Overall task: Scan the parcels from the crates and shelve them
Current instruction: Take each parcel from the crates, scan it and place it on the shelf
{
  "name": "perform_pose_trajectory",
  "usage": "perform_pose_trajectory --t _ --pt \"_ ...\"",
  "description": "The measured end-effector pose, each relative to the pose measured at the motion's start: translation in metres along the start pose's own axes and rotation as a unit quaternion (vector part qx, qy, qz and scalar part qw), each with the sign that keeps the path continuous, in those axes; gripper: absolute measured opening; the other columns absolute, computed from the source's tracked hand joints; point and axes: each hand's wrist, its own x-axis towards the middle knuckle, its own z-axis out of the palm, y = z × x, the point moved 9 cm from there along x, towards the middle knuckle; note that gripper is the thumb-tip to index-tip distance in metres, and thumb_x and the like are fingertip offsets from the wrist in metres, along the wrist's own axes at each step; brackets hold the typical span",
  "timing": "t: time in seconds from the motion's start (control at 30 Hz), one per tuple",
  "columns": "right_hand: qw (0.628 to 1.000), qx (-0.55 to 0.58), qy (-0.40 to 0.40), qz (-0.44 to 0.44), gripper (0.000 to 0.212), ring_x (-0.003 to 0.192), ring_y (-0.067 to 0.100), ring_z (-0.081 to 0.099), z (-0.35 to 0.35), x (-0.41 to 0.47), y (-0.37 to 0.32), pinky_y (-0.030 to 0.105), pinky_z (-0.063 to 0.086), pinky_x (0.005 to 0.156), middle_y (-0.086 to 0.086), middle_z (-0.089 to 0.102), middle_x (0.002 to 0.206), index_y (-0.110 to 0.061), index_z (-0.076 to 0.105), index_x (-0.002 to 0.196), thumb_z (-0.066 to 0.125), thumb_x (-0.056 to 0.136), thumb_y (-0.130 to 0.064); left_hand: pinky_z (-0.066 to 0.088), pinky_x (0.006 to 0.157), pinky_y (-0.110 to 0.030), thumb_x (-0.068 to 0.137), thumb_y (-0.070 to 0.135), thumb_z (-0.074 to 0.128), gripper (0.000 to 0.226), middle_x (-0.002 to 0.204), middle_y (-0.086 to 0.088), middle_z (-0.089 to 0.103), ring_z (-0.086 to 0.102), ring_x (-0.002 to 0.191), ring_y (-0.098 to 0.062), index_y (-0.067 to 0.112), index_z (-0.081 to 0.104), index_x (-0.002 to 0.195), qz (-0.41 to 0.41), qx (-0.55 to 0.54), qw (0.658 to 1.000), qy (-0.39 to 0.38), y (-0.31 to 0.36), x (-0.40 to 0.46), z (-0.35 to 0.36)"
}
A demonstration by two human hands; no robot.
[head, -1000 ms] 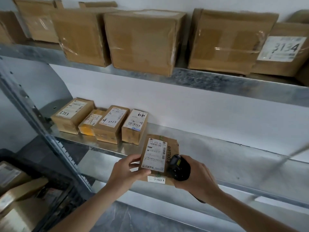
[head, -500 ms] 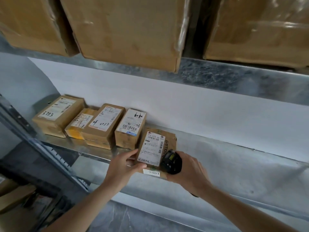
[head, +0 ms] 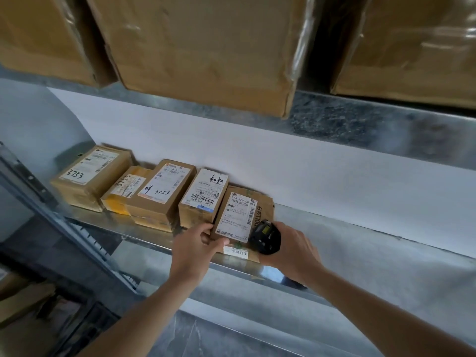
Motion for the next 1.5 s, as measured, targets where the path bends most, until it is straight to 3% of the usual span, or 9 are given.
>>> perform_pose_trajectory --t 0.2,0.37,0.5,0.7,0.83,1.0,1.1,1.33,1.5 --pt "0.999 0.040 0.017 -0.013 0.064 0.090 0.012 0.065 -0.005 -0.016 0.006 0.031 0.056 0.077 -0.012 0.071 0.099 -0.039 0.060 0.122 0.081 0.063 -0.043 0.051 0.071 -0.014 0.085 0.046 0.075 0.036 0.093 0.015 0.074 0.068 0.083 0.002 0.027 0.067 0.115 -0.018 0.008 1.000 -0.004 -0.003 -0.016 -0.021" --pt "0.997 0.032 -0.009 -0.063 0.059 0.084 0.003 0.065 -0.025 -0.046 -0.028 0.016 0.049 0.066 -0.017 0.073 0.097 -0.045 0.056 0.126 0.076 0.071 -0.043 0.057 0.084 -0.031 0.087 0.059 0.065 0.042 0.102 0.013 0.073 0.067 0.092 -0.004 0.029 0.068 0.115 -0.030 0.030 0.999 0.026 -0.010 -0.039 -0.069" --pt "0.995 0.021 -0.012 -0.099 0.056 0.085 0.011 0.063 -0.045 -0.076 -0.085 0.022 0.049 0.068 -0.017 0.067 0.095 -0.045 0.051 0.126 0.068 0.073 -0.053 0.059 0.087 -0.037 0.076 0.081 0.048 0.070 0.106 0.015 0.074 0.069 0.093 -0.001 0.027 0.070 0.115 -0.026 0.030 0.998 0.039 -0.005 -0.063 -0.125" --pt "0.982 0.021 -0.038 -0.182 0.068 0.101 0.011 0.064 -0.040 -0.139 -0.222 0.029 0.052 0.083 -0.018 0.066 0.111 -0.043 0.048 0.135 0.067 0.073 -0.067 0.059 0.084 -0.035 0.079 0.080 0.049 0.062 0.095 0.015 0.074 0.069 0.089 -0.001 0.030 0.069 0.110 -0.027 0.031 0.997 0.058 -0.006 -0.120 -0.260" --pt "0.971 0.006 -0.089 -0.223 0.090 0.108 0.008 0.061 -0.001 -0.191 -0.325 0.031 0.050 0.092 -0.017 0.064 0.121 -0.036 0.051 0.135 0.079 0.061 -0.078 0.054 0.075 -0.024 0.089 0.061 0.061 0.039 0.089 0.020 0.069 0.067 0.085 0.002 0.029 0.068 0.111 -0.057 0.039 0.994 0.084 -0.039 -0.179 -0.369" --pt "0.943 -0.032 -0.174 -0.283 0.061 0.094 0.008 0.063 0.076 -0.241 -0.440 0.036 0.054 0.086 -0.016 0.064 0.099 -0.035 0.056 0.107 0.088 0.061 -0.062 0.056 0.081 -0.030 0.089 0.060 0.062 0.041 0.098 0.016 0.073 0.067 0.090 -0.002 0.030 0.070 0.115 -0.135 0.075 0.978 0.138 -0.116 -0.261 -0.500" --pt "0.930 -0.043 -0.198 -0.307 0.068 0.099 0.007 0.063 0.129 -0.257 -0.490 0.036 0.055 0.088 -0.017 0.064 0.105 -0.037 0.057 0.110 0.086 0.057 -0.068 0.057 0.083 -0.032 0.088 0.063 0.061 0.043 0.096 0.016 0.072 0.067 0.089 -0.006 0.032 0.070 0.116 -0.190 0.089 0.963 0.172 -0.171 -0.307 -0.556" --pt "0.929 -0.083 -0.198 -0.302 0.086 0.106 0.012 0.064 0.229 -0.258 -0.545 0.037 0.056 0.090 -0.014 0.064 0.113 -0.034 0.055 0.122 0.085 0.052 -0.075 0.056 0.078 -0.028 0.091 0.062 0.060 0.045 0.097 0.015 0.070 0.065 0.089 -0.005 0.028 0.068 0.120 -0.269 0.055 0.944 0.181 -0.275 -0.366 -0.580" --pt "0.929 -0.107 -0.208 -0.287 0.067 0.096 0.009 0.064 0.286 -0.231 -0.535 0.030 0.054 0.081 -0.017 0.062 0.100 -0.037 0.055 0.110 0.089 0.059 -0.065 0.055 0.080 -0.023 0.091 0.059 0.061 0.045 0.102 0.015 0.069 0.064 0.090 -0.002 0.028 0.066 0.123 -0.299 0.003 0.940 0.166 -0.329 -0.353 -0.541"
